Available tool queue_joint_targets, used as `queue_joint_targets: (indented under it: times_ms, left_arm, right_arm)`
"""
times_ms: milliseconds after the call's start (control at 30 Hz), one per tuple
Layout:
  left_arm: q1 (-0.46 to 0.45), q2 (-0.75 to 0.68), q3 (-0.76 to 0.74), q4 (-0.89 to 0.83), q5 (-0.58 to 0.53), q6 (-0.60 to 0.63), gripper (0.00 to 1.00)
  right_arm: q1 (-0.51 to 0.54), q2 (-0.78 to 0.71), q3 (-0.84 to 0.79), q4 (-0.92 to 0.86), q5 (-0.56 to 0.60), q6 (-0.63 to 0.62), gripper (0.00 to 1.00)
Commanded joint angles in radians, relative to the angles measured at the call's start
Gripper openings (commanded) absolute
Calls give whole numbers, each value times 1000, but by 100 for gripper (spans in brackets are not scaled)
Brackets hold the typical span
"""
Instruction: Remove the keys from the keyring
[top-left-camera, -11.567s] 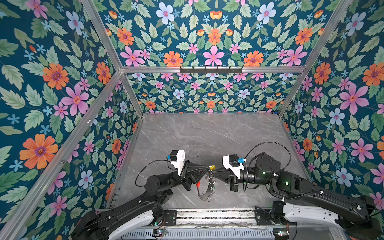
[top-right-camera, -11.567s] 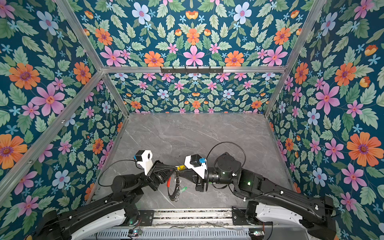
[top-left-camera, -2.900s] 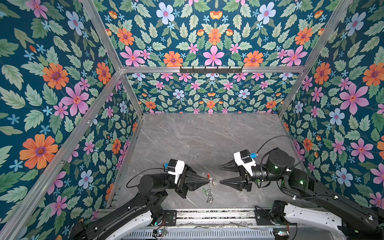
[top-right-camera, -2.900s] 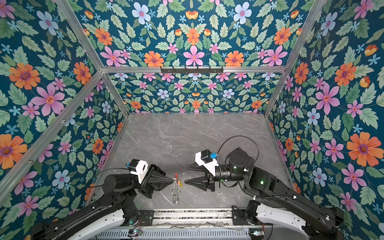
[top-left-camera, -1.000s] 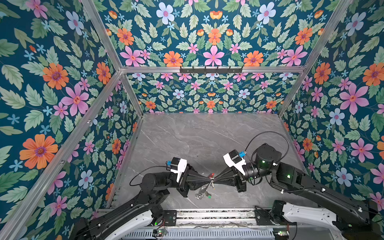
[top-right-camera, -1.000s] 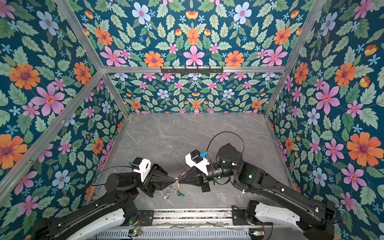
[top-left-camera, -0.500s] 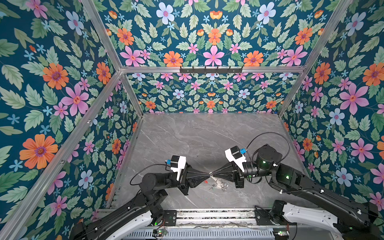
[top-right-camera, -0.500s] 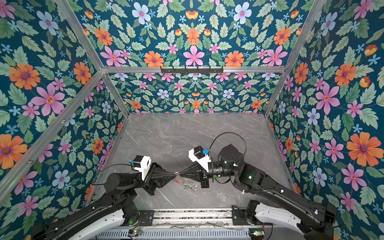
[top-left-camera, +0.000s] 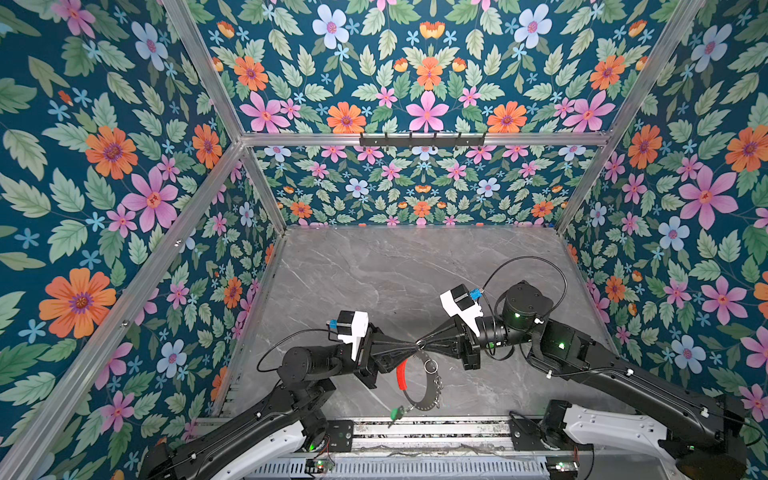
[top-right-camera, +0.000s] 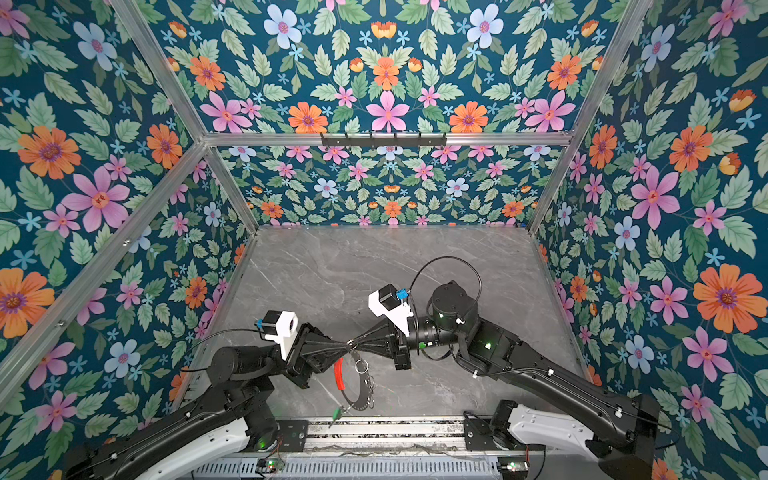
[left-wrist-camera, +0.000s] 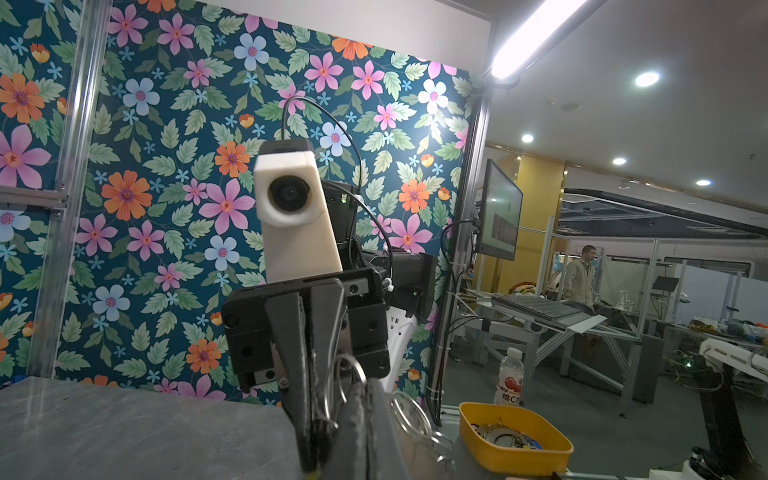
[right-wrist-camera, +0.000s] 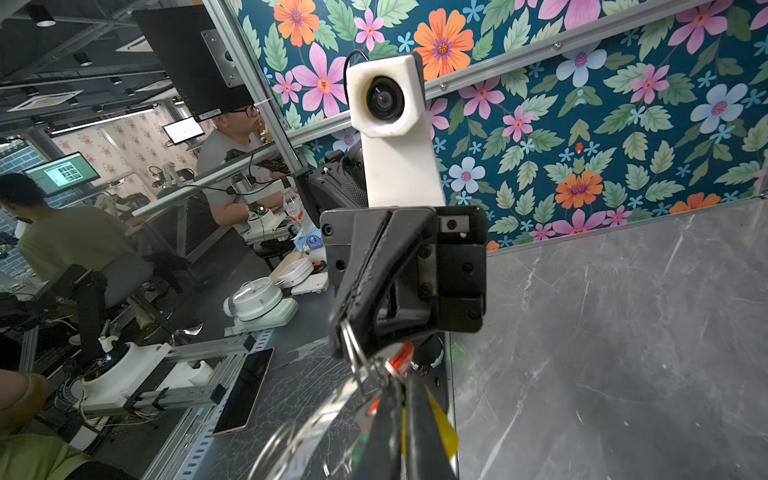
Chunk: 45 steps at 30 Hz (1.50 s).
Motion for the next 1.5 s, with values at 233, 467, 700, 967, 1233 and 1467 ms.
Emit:
queue_joint_targets:
  times_ms: [233,467,700,967,1233,1467]
  left_arm:
    - [-5,-51,1,-44,16,37,0]
    - [-3,-53,6,-52,21,41,0]
    - [-5,-50,8,-36,40,35,0]
    - [-3,-40,4,-18,50,26,0]
    - [-4,-42,-3,-15,35,26,0]
    - [-3,-57,-8,-36,5,37,0]
  right_arm:
    - [2,-53,-19,-61,124,5,0]
    - [2,-98,-32,-98,134,3,29]
    - [3,-165,-40,-142,165,-12,42]
    - [4,-190,-22,-68,47,8,53]
    - [48,-109,1,7,9,33,55]
    - [67,-98,-7,28,28,37,43]
